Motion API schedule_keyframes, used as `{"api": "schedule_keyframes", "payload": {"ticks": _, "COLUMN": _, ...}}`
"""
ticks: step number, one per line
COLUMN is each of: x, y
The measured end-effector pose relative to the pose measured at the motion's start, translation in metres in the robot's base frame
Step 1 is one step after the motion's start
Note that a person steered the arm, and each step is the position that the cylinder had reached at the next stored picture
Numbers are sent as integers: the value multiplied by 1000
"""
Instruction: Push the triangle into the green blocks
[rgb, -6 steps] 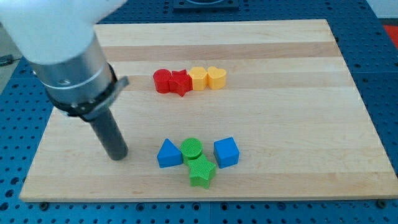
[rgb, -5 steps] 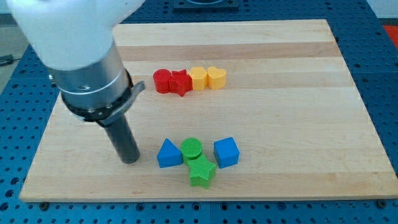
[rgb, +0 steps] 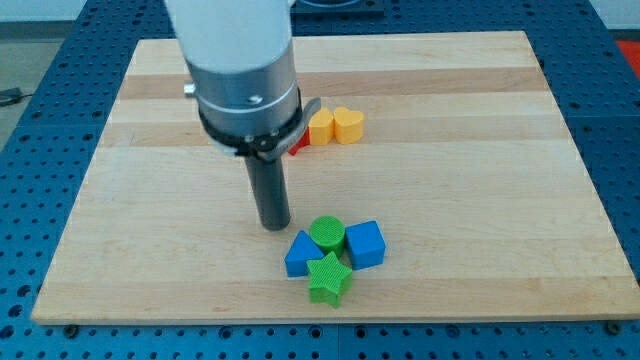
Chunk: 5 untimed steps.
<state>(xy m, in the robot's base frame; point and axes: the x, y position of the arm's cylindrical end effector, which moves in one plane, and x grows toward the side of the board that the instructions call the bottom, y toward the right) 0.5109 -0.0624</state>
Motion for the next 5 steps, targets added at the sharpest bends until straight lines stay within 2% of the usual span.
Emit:
{"api": "schedule_keyframes", "payload": {"ticks": 1, "x": -15, "y": 48}}
{"api": "schedule_keyframes", "payload": {"ticks": 2, "x": -8, "y": 123}}
{"api": "schedule_keyframes", "payload": {"ticks": 3, "x": 26, "y": 135}}
{"api": "schedule_keyframes", "payload": {"ticks": 5, "x": 37, "y": 105}}
